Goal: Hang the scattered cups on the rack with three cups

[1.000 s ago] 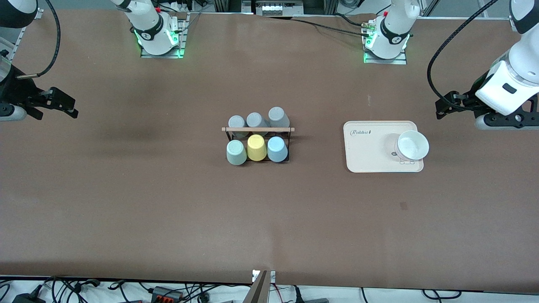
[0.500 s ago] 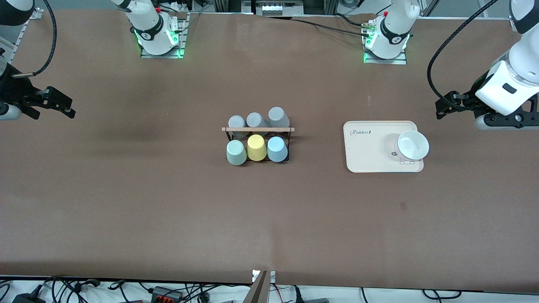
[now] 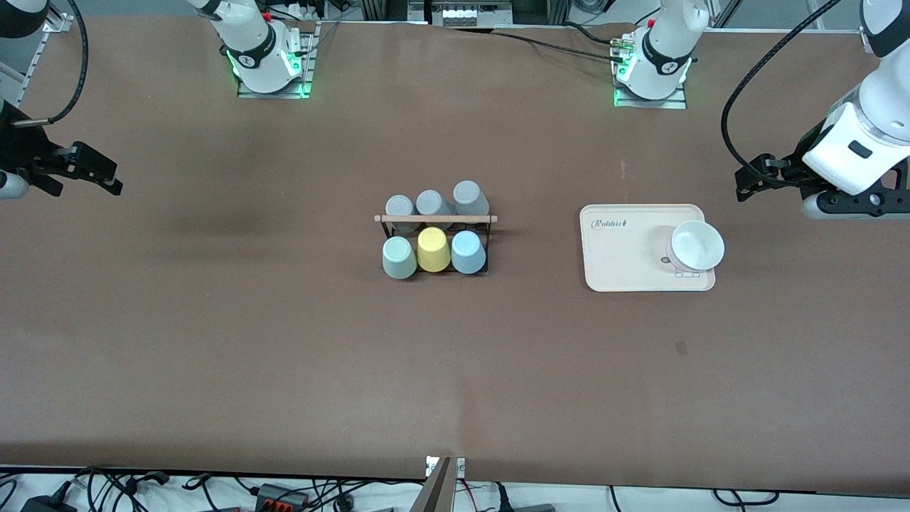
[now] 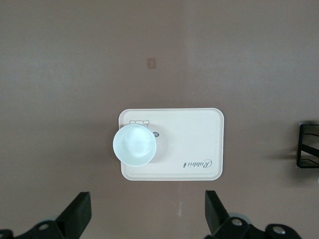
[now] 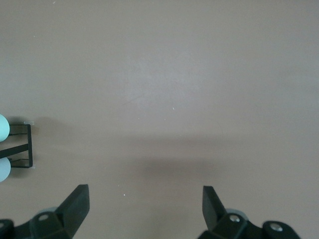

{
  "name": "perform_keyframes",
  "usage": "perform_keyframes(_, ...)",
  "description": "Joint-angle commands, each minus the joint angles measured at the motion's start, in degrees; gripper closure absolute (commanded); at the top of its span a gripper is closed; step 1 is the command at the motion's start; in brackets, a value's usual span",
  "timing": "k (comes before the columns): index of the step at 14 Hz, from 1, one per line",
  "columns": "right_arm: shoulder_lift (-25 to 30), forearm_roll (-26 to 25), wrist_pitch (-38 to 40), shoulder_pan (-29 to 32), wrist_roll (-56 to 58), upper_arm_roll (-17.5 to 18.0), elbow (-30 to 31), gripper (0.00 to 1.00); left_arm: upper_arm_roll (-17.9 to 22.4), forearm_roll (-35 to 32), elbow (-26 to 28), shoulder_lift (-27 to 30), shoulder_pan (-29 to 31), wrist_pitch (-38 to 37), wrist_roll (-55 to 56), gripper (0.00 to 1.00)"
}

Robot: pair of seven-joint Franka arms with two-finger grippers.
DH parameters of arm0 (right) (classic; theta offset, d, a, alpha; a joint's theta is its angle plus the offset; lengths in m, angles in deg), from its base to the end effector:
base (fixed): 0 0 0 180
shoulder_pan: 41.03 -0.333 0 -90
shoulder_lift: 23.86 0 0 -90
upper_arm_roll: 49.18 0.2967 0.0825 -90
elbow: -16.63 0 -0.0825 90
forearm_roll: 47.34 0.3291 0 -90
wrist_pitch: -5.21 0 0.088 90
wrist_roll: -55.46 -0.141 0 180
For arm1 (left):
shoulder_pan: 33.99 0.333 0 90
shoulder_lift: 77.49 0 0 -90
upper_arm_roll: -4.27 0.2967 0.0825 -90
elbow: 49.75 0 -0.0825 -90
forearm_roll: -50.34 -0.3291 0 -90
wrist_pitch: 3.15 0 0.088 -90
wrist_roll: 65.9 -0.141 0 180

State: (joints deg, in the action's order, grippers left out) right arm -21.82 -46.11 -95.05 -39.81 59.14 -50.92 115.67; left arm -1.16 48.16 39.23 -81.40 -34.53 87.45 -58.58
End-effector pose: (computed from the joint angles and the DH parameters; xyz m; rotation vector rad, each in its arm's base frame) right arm 0.5039 -0.0236 0.5385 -3.1213 -0.0146 -0.0907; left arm 0.5155 -0.0471 0.5450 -3.1049 -0.0349 0.0555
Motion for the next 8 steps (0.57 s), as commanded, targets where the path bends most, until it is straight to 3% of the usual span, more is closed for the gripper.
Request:
perform_keyframes(1,0.6,-0.4,1.1,1.0,-0.4,1.1,-0.4,0.00,0.1,0.9,-0.3,0.6,0.0,-0.8,-0.9,0.00)
perform_keyframes(8,0.8,-0.5,1.2,0.7,-1.1,1.0,-0.1,0.00,0.1,0.9,-0.3,0.6,0.4,-1.0,-1.0,0.00)
